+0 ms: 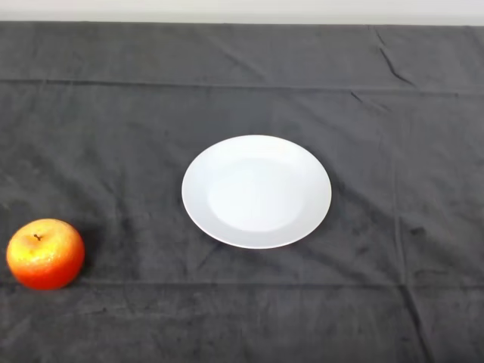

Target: Move the apple to the plate

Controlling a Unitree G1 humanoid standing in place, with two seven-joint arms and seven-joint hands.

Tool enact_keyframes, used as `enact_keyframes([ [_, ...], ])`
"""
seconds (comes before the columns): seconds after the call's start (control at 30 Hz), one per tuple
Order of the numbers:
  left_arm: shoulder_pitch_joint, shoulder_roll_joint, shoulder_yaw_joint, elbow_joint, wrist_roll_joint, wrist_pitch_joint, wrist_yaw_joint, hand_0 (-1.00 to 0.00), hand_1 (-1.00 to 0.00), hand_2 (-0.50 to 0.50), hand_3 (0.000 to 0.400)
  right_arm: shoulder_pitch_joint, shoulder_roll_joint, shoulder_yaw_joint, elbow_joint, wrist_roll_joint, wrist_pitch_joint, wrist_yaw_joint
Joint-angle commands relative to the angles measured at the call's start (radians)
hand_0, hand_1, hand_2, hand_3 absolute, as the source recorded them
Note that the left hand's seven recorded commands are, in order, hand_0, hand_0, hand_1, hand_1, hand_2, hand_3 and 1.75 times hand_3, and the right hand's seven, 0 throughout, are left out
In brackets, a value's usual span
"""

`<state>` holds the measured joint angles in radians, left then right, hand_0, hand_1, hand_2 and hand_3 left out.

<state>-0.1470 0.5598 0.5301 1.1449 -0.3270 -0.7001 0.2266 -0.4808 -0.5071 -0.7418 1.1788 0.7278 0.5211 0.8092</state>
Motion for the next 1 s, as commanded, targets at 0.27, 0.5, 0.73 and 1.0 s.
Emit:
enact_keyframes([
  [0.27, -0.043, 0.020, 0.032, 0.046, 0.021, -0.024, -0.009, 0.00, 0.00, 0.00, 0.000, -0.004, -0.010, -0.0050, 0.025, 0.0041, 0.002, 0.0045],
  [0.5, -0.055, 0.018, 0.029, 0.046, 0.028, -0.039, -0.016, 0.00, 0.00, 0.00, 0.000, -0.004, -0.010, -0.0051, 0.025, 0.0039, 0.002, 0.0047],
  [0.73, -0.079, -0.002, 0.007, 0.042, 0.057, -0.079, -0.004, 0.00, 0.00, 0.00, 0.000, -0.004, -0.010, -0.0052, 0.025, 0.0037, 0.002, 0.0048],
  [1.0, -0.094, -0.031, -0.031, 0.032, 0.108, -0.151, 0.009, 0.00, 0.00, 0.00, 0.000, -0.004, -0.010, -0.0053, 0.025, 0.0035, 0.002, 0.0049],
])
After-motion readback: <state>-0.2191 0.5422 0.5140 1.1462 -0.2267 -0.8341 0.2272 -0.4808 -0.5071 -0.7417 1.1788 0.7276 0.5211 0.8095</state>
